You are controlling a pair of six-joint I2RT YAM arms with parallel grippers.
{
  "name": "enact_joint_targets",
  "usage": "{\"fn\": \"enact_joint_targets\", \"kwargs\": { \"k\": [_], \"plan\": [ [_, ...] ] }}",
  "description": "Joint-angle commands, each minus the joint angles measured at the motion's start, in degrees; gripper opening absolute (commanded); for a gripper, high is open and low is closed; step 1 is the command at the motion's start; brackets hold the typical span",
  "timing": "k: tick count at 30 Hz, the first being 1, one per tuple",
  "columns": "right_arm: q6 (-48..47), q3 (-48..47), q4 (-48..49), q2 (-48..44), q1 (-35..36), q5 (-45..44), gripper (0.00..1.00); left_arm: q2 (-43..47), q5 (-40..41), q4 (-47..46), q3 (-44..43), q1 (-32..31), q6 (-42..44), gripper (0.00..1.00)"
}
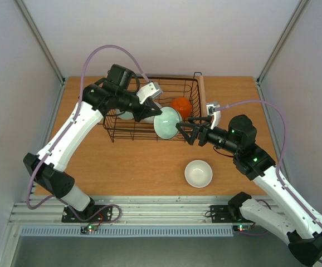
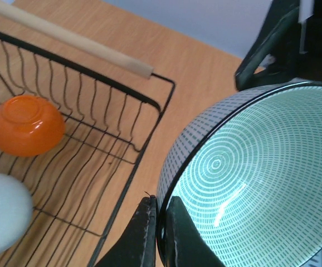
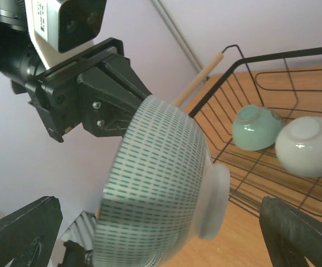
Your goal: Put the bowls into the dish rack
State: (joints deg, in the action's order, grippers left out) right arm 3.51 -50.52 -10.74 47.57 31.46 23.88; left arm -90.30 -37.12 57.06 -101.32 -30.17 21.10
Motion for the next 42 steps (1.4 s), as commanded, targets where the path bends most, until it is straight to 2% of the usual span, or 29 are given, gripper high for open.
{"fn": "enact_joint_targets", "kwargs": {
  "k": [1, 16, 27, 35, 36, 39, 42],
  "plan": [
    [3.1, 1.0, 5.6, 0.0, 0.0, 4.3, 0.98, 1.8, -12.0, -1.9, -0.7, 2.0, -2.1, 0.00],
    [7.6, 4.0, 13.4, 3.5, 0.0, 8.1, 0.97, 3.6, -16.6, -3.8, 0.8, 3.8, -3.7, 0.00],
    [9.2, 4.4, 16.6, 6.4, -0.1, 10.6, 0.82, 3.5, -17.8, -5.9, 3.0, 3.8, -4.9, 0.01],
    [7.5, 3.9, 15.7, 7.6, 0.0, 10.9, 0.48, 3.7, -17.4, -6.8, 3.9, 3.8, -5.2, 0.00],
    [7.1, 3.9, 15.1, 7.8, 0.0, 10.1, 0.40, 3.9, -17.0, -7.2, 4.4, 3.8, -5.3, 0.00],
    [6.0, 3.8, 12.8, 8.5, 0.0, 7.2, 0.04, 4.4, -15.3, -8.4, 5.7, 3.8, -5.8, 0.01],
    [4.7, 3.3, 11.3, 8.9, -0.1, 5.6, 0.01, 4.6, -13.6, -9.0, 6.2, 3.8, -6.3, 0.06]
  ]
}}
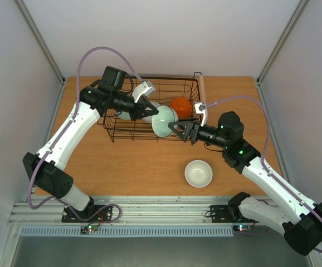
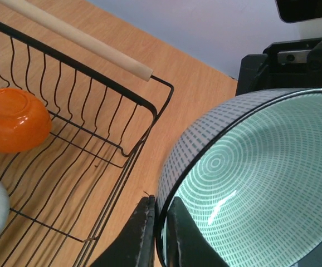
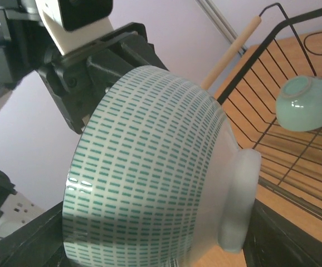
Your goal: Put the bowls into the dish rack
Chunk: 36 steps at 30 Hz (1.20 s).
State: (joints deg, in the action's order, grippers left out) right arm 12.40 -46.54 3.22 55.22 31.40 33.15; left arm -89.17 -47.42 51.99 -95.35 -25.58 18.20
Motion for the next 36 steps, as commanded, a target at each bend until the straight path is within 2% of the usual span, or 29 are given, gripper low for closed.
{"fn": "enact_joint_targets", "kwargs": {
  "k": [1, 3, 9, 12, 15, 19, 23, 30, 36],
  "plan": [
    [-4.9, -1.3, -4.1, 1.3, 0.1, -4.4, 0.01, 3.6, -2.6, -4.5, 0.5, -0.8, -3.7, 0.09],
    [-7.5, -3.2, -7.9, 1.7, 0.1, -6.7, 0.01, 3.9, -1.4, -5.8, 1.2, -0.8, -4.8, 0.20],
    [-16.0, -15.9, -21.6, 6.4, 0.1, -16.4, 0.01, 4.6, 4.0, -7.7, 2.0, -0.7, -7.0, 0.68],
    [-18.6, -23.0, -28.6, 10.6, 0.0, -20.4, 0.01, 5.5, 8.2, -8.7, 2.8, -0.5, -7.5, 0.79],
    [-20.6, -30.4, -36.0, 15.4, 0.1, -22.9, 0.01, 6.3, 12.3, -9.2, 2.9, 0.4, -7.9, 0.83],
    [-23.8, -40.0, -45.3, 23.2, 0.4, -25.8, 0.01, 7.5, 20.2, -9.1, 2.4, 1.1, -7.8, 0.83],
    [-28.0, -47.4, -53.6, 29.7, 2.0, -32.6, 0.01, 8.7, 25.9, -9.2, 2.7, 1.1, -7.6, 0.85],
    [-31.9, -55.7, -63.0, 40.5, 3.9, -46.2, 0.01, 8.4, 26.2, -9.0, 2.5, 1.1, -7.6, 0.86],
    [-33.1, -59.4, -66.1, 47.1, 4.5, -52.0, 0.01, 8.4, 25.5, -9.0, 2.7, 1.1, -7.4, 0.86]
  ]
}}
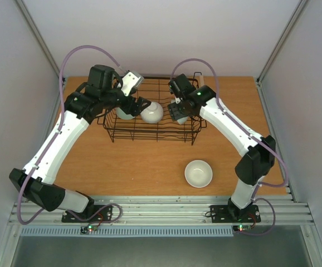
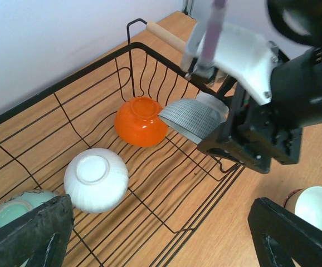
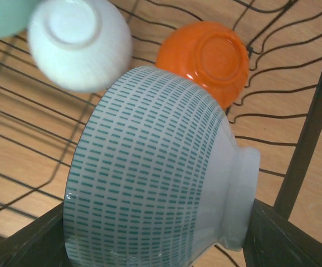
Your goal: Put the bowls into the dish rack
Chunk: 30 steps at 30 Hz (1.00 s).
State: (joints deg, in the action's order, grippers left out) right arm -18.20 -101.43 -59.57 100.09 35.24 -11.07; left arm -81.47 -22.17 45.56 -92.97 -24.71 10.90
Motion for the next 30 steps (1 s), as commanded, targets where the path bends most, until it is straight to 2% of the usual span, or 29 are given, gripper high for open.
{"fn": "enact_joint_targets", "kwargs": {
  "k": [1, 14, 30],
  "plan": [
    [-2.7, -5.5, -4.0, 3.5, 1.0, -9.0, 0.01, 0.6, 0.1, -2.6, 0.4, 0.3, -0.1, 0.86],
    [-2.7, -9.3, -9.5, 13.6, 2.6, -14.4, 0.02, 0.3, -0.5, -3.0, 1.2, 0.3, 0.0, 0.87],
    [-1.9, -5.4, -8.9, 17.9, 2.6, -12.3, 0.01, 0.8, 0.2, -2.4, 1.2, 0.2, 0.7, 0.87]
  ]
}}
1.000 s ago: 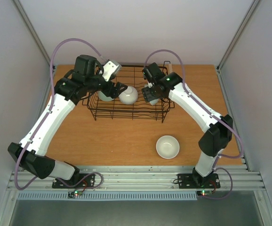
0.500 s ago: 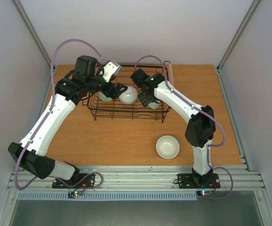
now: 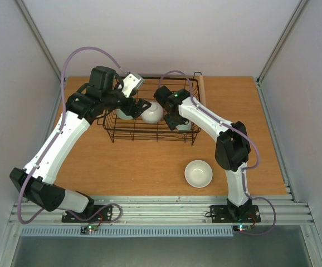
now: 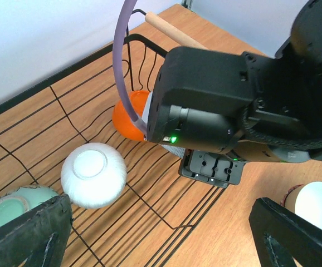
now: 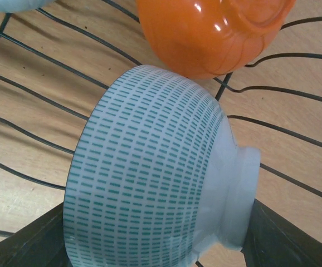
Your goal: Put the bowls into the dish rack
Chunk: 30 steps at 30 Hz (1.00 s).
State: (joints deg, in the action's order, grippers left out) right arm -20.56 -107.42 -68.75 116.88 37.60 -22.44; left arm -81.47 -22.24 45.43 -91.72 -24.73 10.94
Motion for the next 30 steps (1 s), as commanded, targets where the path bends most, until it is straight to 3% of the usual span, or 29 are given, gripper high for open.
{"fn": "enact_joint_targets", "kwargs": {
  "k": [1, 9, 12, 14, 19, 23, 30],
  "plan": [
    [0.5, 0.7, 0.1, 1.5, 0.3, -0.9, 0.01, 1.0, 0.3, -2.1, -0.2, 0.3, 0.7, 0.87],
    [0.7, 0.8, 0.0, 4.5, 0.3, -0.9, 0.02, 1.4, 0.6, -1.8, -0.2, 0.3, 1.6, 0.88],
    [0.8, 0.9, 0.1, 5.2, 0.3, -0.6, 0.11, 1.3, 0.5, -1.9, -0.1, 0.3, 1.6, 0.88],
    [1.0, 1.1, 0.2, 5.8, 0.4, -0.3, 0.19, 1.3, 0.4, -2.0, 0.0, 0.3, 1.5, 0.88],
    [1.2, 1.9, 1.4, 6.3, 1.2, 0.4, 0.49, 1.1, 0.4, -2.0, 0.0, 0.3, 1.6, 0.88],
    [1.1, 2.3, 2.6, 6.1, 1.8, 1.2, 0.84, 1.1, 0.5, -1.9, 0.1, 0.3, 1.8, 0.88],
    [0.8, 2.4, 3.8, 5.2, 2.4, 1.9, 0.96, 1.5, 0.5, -1.9, 0.4, 0.3, 2.2, 0.88]
  ]
}}
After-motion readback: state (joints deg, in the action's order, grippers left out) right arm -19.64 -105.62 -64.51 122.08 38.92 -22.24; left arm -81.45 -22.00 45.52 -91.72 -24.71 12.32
